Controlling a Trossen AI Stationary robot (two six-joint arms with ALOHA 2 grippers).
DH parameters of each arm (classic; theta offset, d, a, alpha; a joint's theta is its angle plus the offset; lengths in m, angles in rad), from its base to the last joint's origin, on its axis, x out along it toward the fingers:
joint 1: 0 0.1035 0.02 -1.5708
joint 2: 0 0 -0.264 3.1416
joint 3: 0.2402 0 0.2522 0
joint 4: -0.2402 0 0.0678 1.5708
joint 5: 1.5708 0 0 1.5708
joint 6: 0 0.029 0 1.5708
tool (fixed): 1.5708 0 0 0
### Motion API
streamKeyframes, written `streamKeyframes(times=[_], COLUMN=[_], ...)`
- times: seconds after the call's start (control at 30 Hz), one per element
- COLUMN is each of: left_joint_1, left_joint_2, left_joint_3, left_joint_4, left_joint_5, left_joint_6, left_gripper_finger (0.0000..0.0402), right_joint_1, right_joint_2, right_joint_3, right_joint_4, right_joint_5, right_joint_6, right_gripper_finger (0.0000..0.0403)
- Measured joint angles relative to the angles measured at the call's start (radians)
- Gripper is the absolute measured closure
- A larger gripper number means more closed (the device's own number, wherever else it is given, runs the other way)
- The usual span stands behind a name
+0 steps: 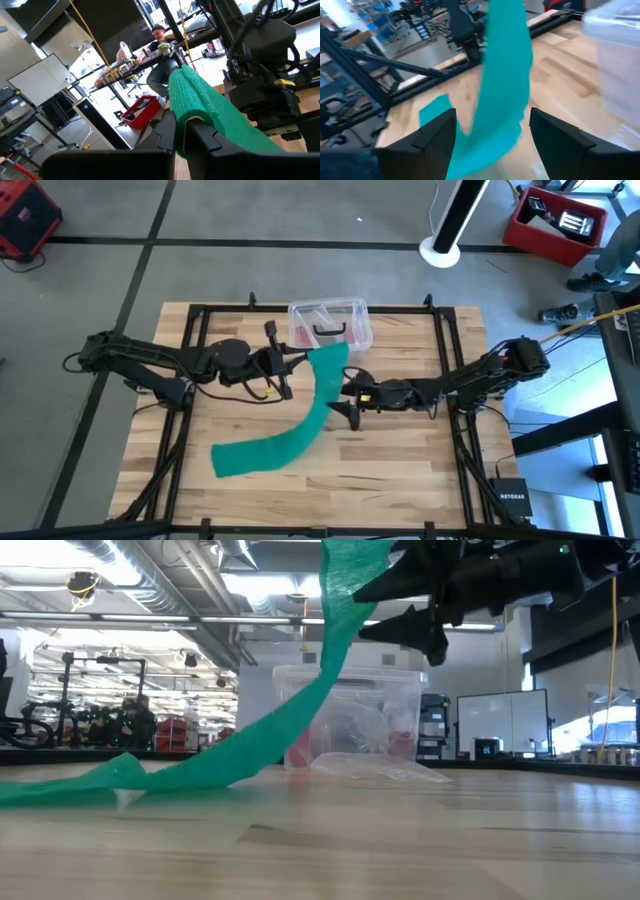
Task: Roll bandage
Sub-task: Roll the green bandage
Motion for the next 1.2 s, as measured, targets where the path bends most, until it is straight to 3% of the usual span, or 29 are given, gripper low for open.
streamKeyframes(times=[0.1, 0.27, 0.37, 0.47, 0.57, 0.73, 0.83, 1.0, 1.2], left_joint_1=[0.0, -0.002, -0.002, -0.002, -0.002, 0.008, 0.027, 0.072, 0.074], left_joint_2=[0.0, 0.0, 0.0, 0.0, 0.0, 0.0, 0.0, 0.008, 0.017], left_joint_3=[0.0, 0.0, 0.0, 0.0, 0.0, 0.0, 0.0, 0.0, 0.0], left_joint_4=[0.003, 0.021, 0.029, 0.03, 0.032, 0.033, -0.002, -0.035, -0.055], left_joint_5=[0.0, 0.001, 0.001, 0.001, 0.001, 0.001, 0.0, 0.0, 0.003], left_joint_6=[-0.001, -0.005, -0.004, -0.002, -0.002, 0.018, 0.02, 0.001, -0.028], left_gripper_finger=[0.0389, 0.0389, 0.0389, 0.0389, 0.0389, 0.0389, 0.0389, 0.0389, 0.0389], right_joint_1=[0.0, -0.002, -0.001, 0.0, 0.002, 0.055, 0.096, 0.111, 0.111], right_joint_2=[0.001, 0.032, 0.051, 0.065, 0.058, -0.028, -0.105, -0.233, -0.306], right_joint_3=[0.014, 0.013, 0.013, 0.013, 0.013, 0.012, 0.013, 0.111, 0.344], right_joint_4=[0.0, 0.002, 0.008, 0.048, 0.097, 0.099, 0.068, -0.21, -0.471], right_joint_5=[-0.003, 0.094, 0.094, 0.092, 0.025, -0.135, -0.152, -0.133, -0.162], right_joint_6=[-0.012, -0.146, -0.178, -0.217, -0.31, -0.453, -0.531, -0.676, -0.76], right_gripper_finger=[0.015, 0.0171, 0.0233, 0.032, 0.0389, 0.0395, 0.0395, 0.0399, 0.04])
